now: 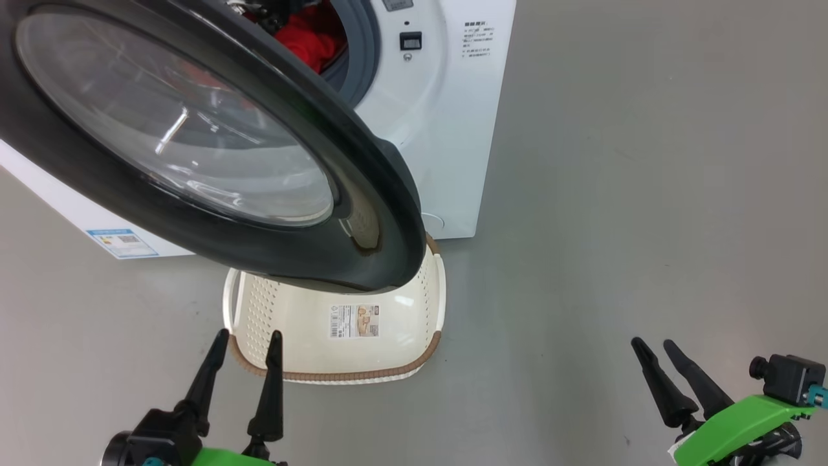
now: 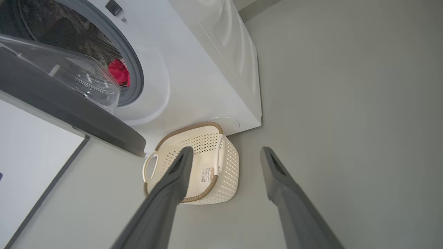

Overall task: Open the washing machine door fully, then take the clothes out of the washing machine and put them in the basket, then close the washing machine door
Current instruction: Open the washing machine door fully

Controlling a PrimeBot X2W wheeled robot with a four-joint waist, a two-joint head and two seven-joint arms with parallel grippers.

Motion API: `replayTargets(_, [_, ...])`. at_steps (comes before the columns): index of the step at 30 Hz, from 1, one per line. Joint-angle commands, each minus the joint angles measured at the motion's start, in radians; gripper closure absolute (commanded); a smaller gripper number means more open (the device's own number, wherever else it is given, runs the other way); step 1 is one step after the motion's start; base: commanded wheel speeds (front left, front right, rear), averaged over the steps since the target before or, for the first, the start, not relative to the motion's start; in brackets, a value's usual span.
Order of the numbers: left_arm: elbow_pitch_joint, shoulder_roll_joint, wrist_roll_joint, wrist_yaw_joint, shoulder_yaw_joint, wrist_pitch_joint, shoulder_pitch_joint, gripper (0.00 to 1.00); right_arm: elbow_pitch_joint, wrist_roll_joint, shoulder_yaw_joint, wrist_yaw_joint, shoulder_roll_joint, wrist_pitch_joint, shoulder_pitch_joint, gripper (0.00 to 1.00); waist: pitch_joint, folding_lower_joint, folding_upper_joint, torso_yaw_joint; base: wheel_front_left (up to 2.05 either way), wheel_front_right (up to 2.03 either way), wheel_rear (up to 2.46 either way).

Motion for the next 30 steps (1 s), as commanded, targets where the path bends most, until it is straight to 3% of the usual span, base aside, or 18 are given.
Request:
replayTargets(1, [-0.019,0.011,0.005,-0.008,0.034,-0.008,0.003,0.0,-0.002,-0.013,0.01,0.005,-0.017,-0.018,-0.003,0.0,-0.003,0.0,-0.0001,-0.002,0.0,0.0,0.0])
replayTargets(7, [-0.018,0.011,0.006,-0.009,0.038,-0.008,0.007,0.0,-0.03,-0.137,-0.137,0.005,0.039,-0.021,0.011,0.0,-0.007,0.0,-0.0001,-0.005,0.0,0.0,0.0])
replayTargets(18, [-0.026,0.011,0.006,-0.013,0.033,-0.008,0.007,0.0,-0.165,-0.545,-0.426,0.005,0.177,-0.021,0.109,0.0,-0.011,0.0,-0.0001,-0.001,0.0,0.0,0.0])
replayTargets(23, [-0.033,0.011,0.004,-0.013,0.032,-0.008,0.008,0.0,-0.189,-0.642,-0.475,0.005,0.223,-0.021,0.151,0.0,-0.008,0.0,-0.0001,0.004,0.0,0.0,0.0])
replayTargets(30, [-0.038,0.011,0.0,-0.009,0.032,-0.008,0.009,0.0,-0.175,-0.68,-0.482,0.005,0.241,-0.021,0.163,0.0,-0.002,0.0,-0.0001,0.003,0.0,0.0,0.0])
